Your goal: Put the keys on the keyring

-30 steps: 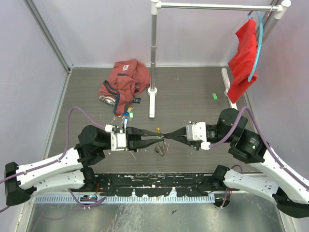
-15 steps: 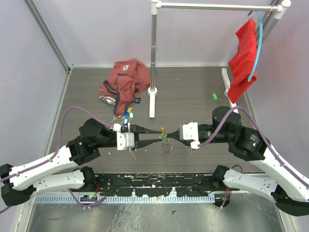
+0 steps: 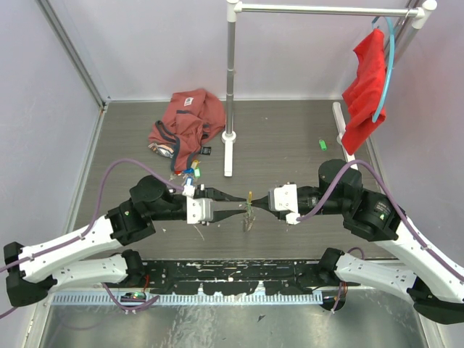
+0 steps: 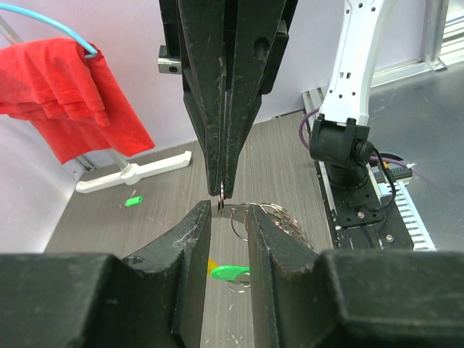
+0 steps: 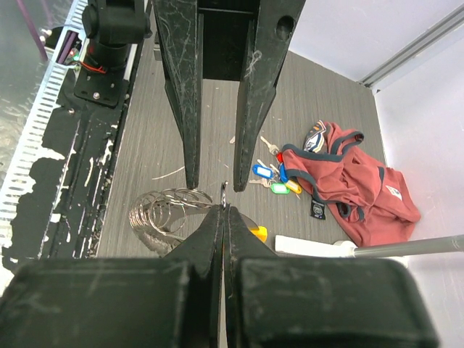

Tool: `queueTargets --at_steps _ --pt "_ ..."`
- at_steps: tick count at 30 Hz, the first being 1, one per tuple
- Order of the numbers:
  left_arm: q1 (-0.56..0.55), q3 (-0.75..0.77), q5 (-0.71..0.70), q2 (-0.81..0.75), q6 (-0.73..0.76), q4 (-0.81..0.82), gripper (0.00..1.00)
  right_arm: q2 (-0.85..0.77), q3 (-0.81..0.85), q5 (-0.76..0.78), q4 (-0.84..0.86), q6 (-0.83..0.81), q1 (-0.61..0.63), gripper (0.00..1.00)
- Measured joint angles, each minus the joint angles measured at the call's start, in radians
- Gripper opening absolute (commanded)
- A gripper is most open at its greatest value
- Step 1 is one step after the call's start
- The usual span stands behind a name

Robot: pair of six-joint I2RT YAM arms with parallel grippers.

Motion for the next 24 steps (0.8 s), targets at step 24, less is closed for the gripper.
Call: queueTargets --at_steps 24 --pt "0.0 0.017 -0.023 0.016 0.011 0.008 0.29 0.0 0.0 -0.008 0.0 0.0 0.0 0.01"
